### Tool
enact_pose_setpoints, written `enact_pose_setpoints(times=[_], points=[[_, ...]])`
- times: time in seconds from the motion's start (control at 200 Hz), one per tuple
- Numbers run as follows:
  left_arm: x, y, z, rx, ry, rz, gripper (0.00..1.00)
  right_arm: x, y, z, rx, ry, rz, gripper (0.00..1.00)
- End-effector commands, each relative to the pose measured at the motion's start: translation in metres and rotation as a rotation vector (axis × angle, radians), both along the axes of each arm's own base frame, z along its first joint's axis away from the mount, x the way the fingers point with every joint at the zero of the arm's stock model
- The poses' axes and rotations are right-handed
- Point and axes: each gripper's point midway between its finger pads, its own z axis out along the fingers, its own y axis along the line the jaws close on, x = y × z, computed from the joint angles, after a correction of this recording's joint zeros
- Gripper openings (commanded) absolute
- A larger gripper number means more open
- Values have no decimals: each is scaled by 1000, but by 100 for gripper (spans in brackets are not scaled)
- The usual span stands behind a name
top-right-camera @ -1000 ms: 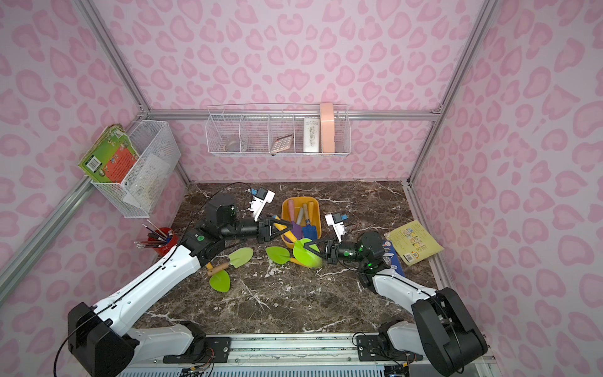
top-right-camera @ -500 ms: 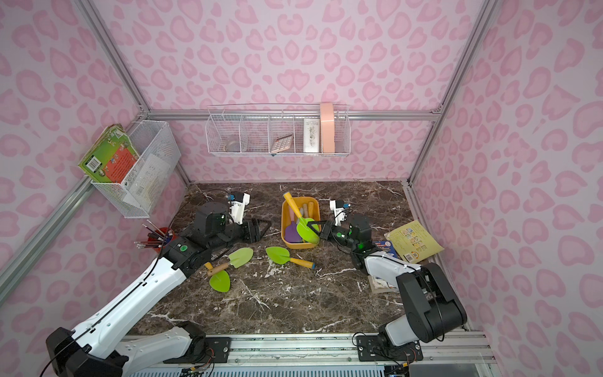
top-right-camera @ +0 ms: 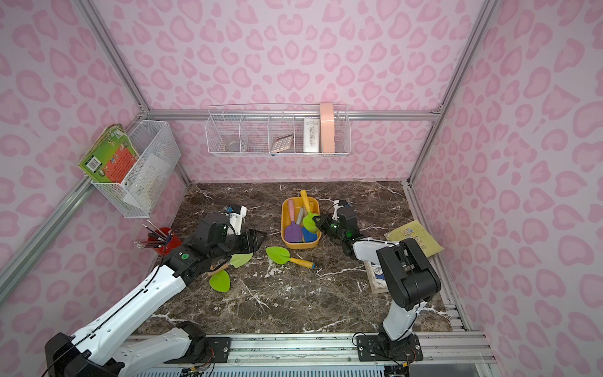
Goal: Put the shovel into the storage box
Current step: Place the shovel in the storage box.
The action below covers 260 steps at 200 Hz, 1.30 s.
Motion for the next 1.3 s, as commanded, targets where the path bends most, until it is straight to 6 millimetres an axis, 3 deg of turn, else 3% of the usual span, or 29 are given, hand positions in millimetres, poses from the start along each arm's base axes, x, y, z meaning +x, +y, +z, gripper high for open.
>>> enact_pose_setpoints(times=[0.0,0.31,0.555,0.806,1.006,1.191,1.296], points=[[1,0,-2,-5,5,7,58,7,2,-15,-6,33,-16,0],[0,0,-9,1,21,9,57,14,12,-32,-18,64,2,0],[4,-3,-12,1,27,5,57,3,18,-38,-15,83,38,24],[5,-4,-14,0,34,4,57,-6,16,-16,-15,32,55,33],[5,-3,-15,10,33,2,57,-22,-1,0,-63,-27,55,36],[0,-7,-25,16,73,-23,60,-37,-2,32,-200,-194,144,37],[-4,-6,-37,50,111,-24,61,-48,3,39,-314,-264,213,37]])
